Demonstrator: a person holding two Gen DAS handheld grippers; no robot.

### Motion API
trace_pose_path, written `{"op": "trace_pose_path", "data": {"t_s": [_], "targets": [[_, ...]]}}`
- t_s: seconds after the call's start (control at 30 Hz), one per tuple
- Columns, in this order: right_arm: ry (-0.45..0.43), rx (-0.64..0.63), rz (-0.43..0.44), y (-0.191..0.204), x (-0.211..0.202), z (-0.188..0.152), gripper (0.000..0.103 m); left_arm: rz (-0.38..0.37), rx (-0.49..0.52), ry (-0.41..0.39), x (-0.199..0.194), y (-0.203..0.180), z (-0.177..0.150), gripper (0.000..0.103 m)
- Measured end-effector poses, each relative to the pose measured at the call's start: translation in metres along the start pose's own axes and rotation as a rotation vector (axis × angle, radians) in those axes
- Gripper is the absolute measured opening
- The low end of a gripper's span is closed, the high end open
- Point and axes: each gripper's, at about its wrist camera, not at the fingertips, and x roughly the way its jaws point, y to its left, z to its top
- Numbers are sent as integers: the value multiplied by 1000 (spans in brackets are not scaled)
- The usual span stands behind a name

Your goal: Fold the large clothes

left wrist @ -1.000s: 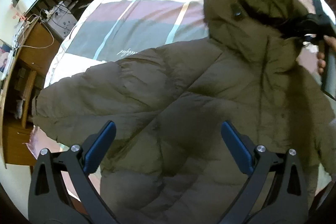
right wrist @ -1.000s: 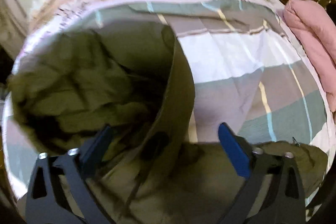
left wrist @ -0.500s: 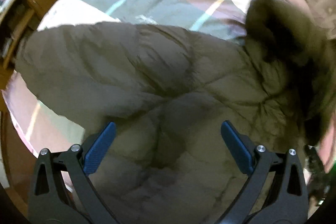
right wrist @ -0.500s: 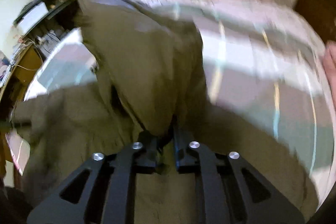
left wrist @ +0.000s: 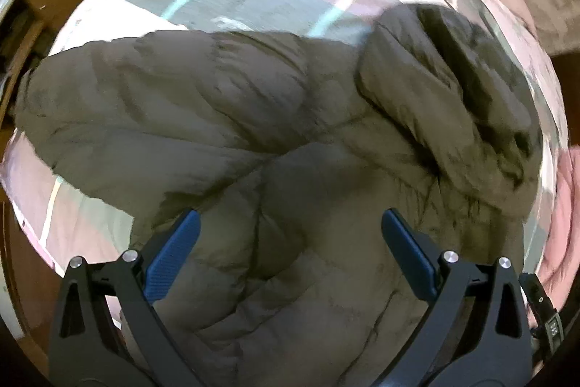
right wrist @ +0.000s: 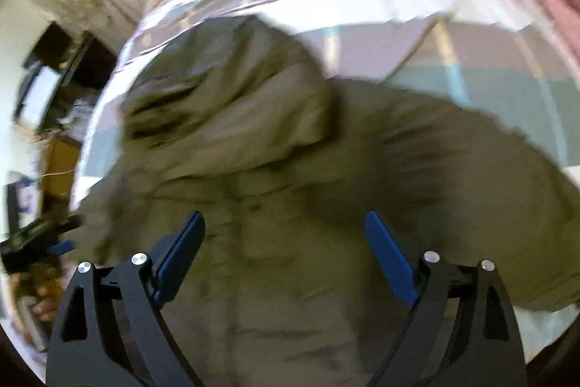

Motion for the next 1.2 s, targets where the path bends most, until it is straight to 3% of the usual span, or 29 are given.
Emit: {"op": "trace_pose_path", "data": {"t_s": [0.07, 0.17, 0.27, 0.37, 0.43, 0.53, 0.7, 0.83, 0.9, 0.93, 1.03, 1.13, 1.2], "targets": [[25, -7, 18, 16, 0, -7, 90, 3, 95, 8, 2, -8, -8, 101], [53, -42, 27, 35, -3, -29, 91, 89, 253, 2, 8, -17, -26, 101], [109, -118, -76, 38, 1, -55, 95, 137, 312, 29, 22, -9, -42, 101], [173, -115, -122, 21, 17, -76, 95, 132, 294, 110, 44, 6, -57, 101], [261, -39, -130, -2, 36, -88, 95, 150, 271, 147, 57, 16, -66, 101], [330, 54, -159, -27, 51, -100, 95, 147, 223, 142, 56, 27, -69, 101], [207, 183, -102, -60, 14, -81, 95, 108, 202, 103, 39, 20, -63, 101], [127, 372, -86, -108, -17, -67, 95, 112, 270, 114, 41, 0, -67, 101], [81, 587, -12, -160, -29, -75, 97, 104, 288, 132, 42, -7, -71, 101], [81, 587, -12, -160, -29, -75, 99, 94, 299, 140, 42, -10, -74, 101], [26, 972, 119, -248, -38, -107, 99, 93, 315, 136, 41, -20, -80, 101], [-29, 1264, 79, -322, -51, -145, 99, 83, 316, 142, 38, -25, -80, 101], [-88, 1346, 60, -363, -63, -157, 99, 78, 309, 152, 40, -31, -81, 101]]}}
